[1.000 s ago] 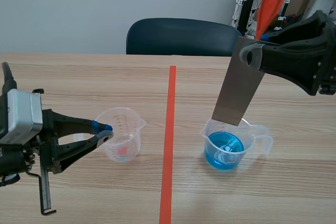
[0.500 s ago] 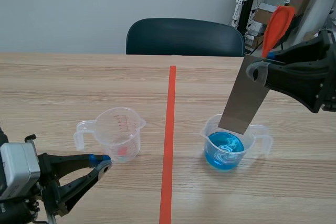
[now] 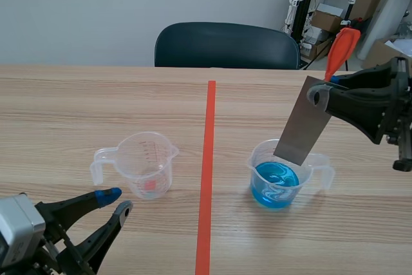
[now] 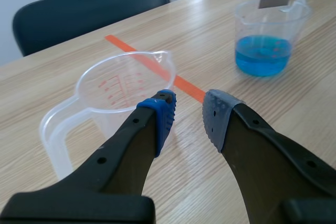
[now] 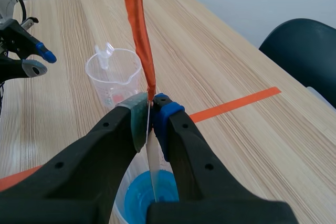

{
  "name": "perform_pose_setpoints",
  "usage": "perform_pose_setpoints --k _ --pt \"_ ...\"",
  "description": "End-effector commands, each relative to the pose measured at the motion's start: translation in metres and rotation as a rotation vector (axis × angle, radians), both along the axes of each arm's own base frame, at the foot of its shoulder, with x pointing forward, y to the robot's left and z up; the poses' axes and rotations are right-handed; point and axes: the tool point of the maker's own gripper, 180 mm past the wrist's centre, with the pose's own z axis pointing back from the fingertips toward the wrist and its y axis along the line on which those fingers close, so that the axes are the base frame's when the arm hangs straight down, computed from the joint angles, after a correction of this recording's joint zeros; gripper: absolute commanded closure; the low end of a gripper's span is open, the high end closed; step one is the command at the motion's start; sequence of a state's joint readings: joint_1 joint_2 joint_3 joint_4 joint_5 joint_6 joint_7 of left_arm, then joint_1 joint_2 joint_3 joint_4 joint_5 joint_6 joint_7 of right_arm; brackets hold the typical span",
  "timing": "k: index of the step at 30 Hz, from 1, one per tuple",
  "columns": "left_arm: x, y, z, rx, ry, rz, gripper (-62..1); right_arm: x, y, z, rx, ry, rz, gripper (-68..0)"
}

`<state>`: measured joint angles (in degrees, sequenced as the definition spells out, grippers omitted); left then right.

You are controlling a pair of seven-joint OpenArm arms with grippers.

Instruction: Do the redox reaction experiment. lower the plate into the blue solution

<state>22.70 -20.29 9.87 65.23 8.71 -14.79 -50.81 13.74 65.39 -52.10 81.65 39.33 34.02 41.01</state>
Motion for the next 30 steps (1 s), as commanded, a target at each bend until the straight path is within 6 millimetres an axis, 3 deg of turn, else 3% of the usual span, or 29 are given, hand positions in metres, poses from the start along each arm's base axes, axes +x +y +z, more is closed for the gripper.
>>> perform_pose_setpoints --k 1,4,11,18,22,30 --pt "0.003 0.005 0.008 -0.006 -0.029 0.026 -17.0 0.004 0.003 0.012 0.032 -0.033 0.003 -0.6" --pt "0.004 0.012 0.008 -0.003 -0.031 0.055 -20.4 0.004 0.006 0.008 0.04 -0.03 0.003 -0.6" --pt "-0.002 0.02 0.004 -0.015 -0.006 0.112 -43.9 0.007 0.009 -0.002 0.045 -0.022 -0.008 -0.6" --pt "-0.011 0.048 -0.007 -0.085 0.067 0.245 -48.8 0.009 0.014 -0.012 0.035 -0.029 -0.013 -0.6" --pt "-0.024 0.053 -0.015 -0.098 0.086 0.256 -52.8 0.012 0.015 -0.02 0.027 -0.027 -0.028 -0.6" --pt "-0.053 0.059 -0.02 -0.136 0.1 0.278 -53.0 0.014 0.017 -0.034 0.017 -0.014 -0.038 -0.6"
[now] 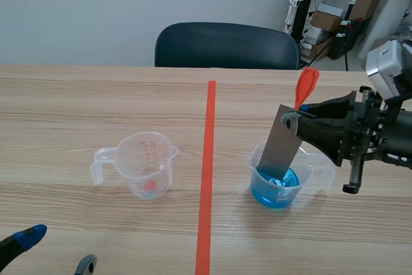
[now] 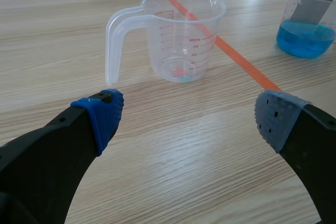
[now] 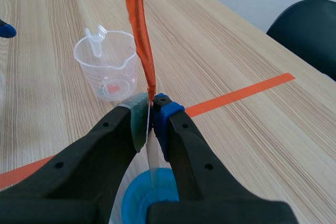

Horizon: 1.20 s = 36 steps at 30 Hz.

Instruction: Do the redox reaction experiment. lower the plate into the blue solution

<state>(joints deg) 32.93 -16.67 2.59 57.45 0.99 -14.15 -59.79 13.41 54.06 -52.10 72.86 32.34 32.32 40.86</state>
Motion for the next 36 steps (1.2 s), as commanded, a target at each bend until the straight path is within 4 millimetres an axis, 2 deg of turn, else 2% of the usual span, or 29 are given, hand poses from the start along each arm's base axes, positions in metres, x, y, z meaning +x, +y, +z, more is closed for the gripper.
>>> perform_pose_setpoints --k 1,13,19,32,33,36 --pt "-0.004 0.001 0.006 -0.026 -0.024 0.015 -53.0 0.006 -0.002 0.009 0.021 -0.024 -0.012 -0.6" --pt "-0.01 0.003 0.015 -0.092 -0.101 0.104 -52.9 0.001 0.001 -0.012 0.017 0.009 -0.028 -0.6" --pt "-0.007 0.012 0.024 -0.079 -0.162 0.146 -52.9 0.002 0.0 -0.023 -0.003 0.012 -0.041 -0.6" --pt "0.007 0.01 0.027 -0.056 -0.193 0.125 -53.0 0.009 -0.012 -0.036 -0.027 0.003 -0.099 -0.6" --pt "0.007 0.01 0.027 -0.051 -0.193 0.118 -53.3 0.009 -0.012 -0.036 -0.024 0.002 -0.1 -0.6" --pt "0.007 0.009 0.023 -0.019 -0.174 0.082 -59.9 0.009 -0.012 -0.036 -0.022 0.002 -0.101 -0.6"
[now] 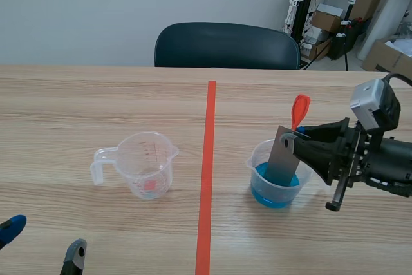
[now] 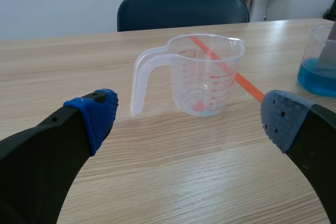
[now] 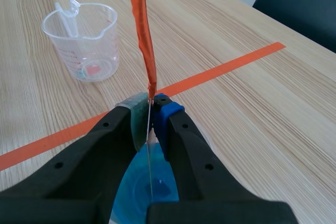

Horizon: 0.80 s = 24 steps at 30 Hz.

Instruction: Do the redox reaction experiment. lower the plate into the blue solution

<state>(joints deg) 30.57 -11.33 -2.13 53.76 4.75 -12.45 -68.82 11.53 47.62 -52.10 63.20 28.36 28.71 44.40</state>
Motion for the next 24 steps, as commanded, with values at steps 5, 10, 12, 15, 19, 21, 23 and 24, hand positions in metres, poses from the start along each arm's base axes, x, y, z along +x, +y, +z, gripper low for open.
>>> perform_pose_setpoints --k 5,10,12,15,19,21,23,24 --pt "0.0018 -0.002 0.0063 0.034 -0.027 -0.056 -62.3 0.006 -0.0045 0.0055 -0.006 -0.019 -0.01 -0.6" --pt "0.0019 -0.0025 0.0063 0.034 -0.026 -0.064 -62.3 0.006 -0.0045 0.0054 -0.006 -0.018 -0.01 -0.6" --pt "0.002 -0.0027 0.0064 0.029 -0.025 -0.065 -62.3 0.006 -0.0045 0.0053 -0.006 -0.018 -0.01 -0.6" --pt "0.0018 -0.0031 0.0064 0.02 -0.022 -0.068 -62.3 0.006 -0.0046 0.0047 -0.009 -0.016 -0.01 -0.6" --pt "0.0043 0.004 0.0102 -0.044 -0.02 -0.035 -62.3 0.0059 -0.0049 0.0034 -0.016 -0.012 -0.011 -0.6" --pt "0.0044 0.0044 0.0103 -0.047 -0.019 -0.033 -62.3 0.0059 -0.005 0.003 -0.018 -0.011 -0.011 -0.6" --pt "0.0044 0.0045 0.0103 -0.047 -0.02 -0.033 -62.3 0.0059 -0.005 0.0026 -0.02 -0.01 -0.011 -0.6" --pt "0.0045 0.0045 0.0099 -0.046 -0.017 -0.033 -62.3 0.0059 -0.005 0.0026 -0.02 -0.01 -0.011 -0.6"
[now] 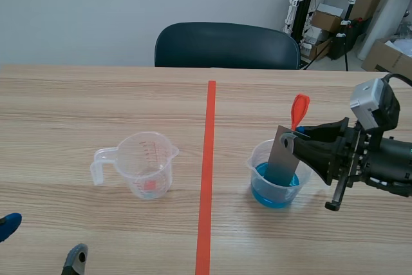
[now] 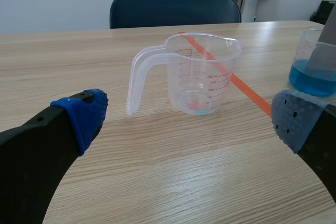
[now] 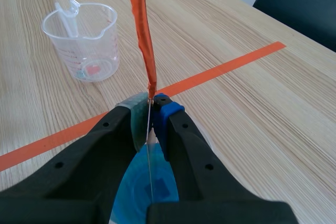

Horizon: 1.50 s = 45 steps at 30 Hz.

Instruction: Do the redox reaction experiment. lower the plate into the blue solution

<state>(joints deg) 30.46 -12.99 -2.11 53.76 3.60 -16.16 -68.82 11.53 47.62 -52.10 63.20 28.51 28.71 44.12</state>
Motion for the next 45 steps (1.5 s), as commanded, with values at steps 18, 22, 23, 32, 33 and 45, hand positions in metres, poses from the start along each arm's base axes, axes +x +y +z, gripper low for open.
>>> perform_pose_setpoints --k 18,22,23,32,33,45 --pt "0.0093 -0.0013 0.0012 0.013 0.0 -0.006 -62.3 0.0057 -0.0047 0.0033 -0.017 -0.013 -0.009 -0.6" --pt "0.0093 -0.0013 0.0011 0.013 0.0 -0.006 -62.3 0.0057 -0.0047 0.0033 -0.017 -0.013 -0.009 -0.6" --pt "0.0093 -0.0013 0.0011 0.013 0.0 -0.006 -62.3 0.0057 -0.0047 0.0033 -0.017 -0.013 -0.009 -0.6" --pt "0.0093 -0.0013 0.0011 0.013 0.0 -0.006 -62.3 0.0057 -0.0047 0.0033 -0.017 -0.013 -0.009 -0.6" --pt "0.0093 -0.0013 0.0011 0.013 0.0 -0.006 -62.3 0.0057 -0.0047 0.0033 -0.017 -0.013 -0.009 -0.6" --pt "0.0092 -0.0014 0.0011 0.013 0.001 -0.007 -62.3 0.0057 -0.0048 0.0034 -0.017 -0.013 -0.009 -0.6"
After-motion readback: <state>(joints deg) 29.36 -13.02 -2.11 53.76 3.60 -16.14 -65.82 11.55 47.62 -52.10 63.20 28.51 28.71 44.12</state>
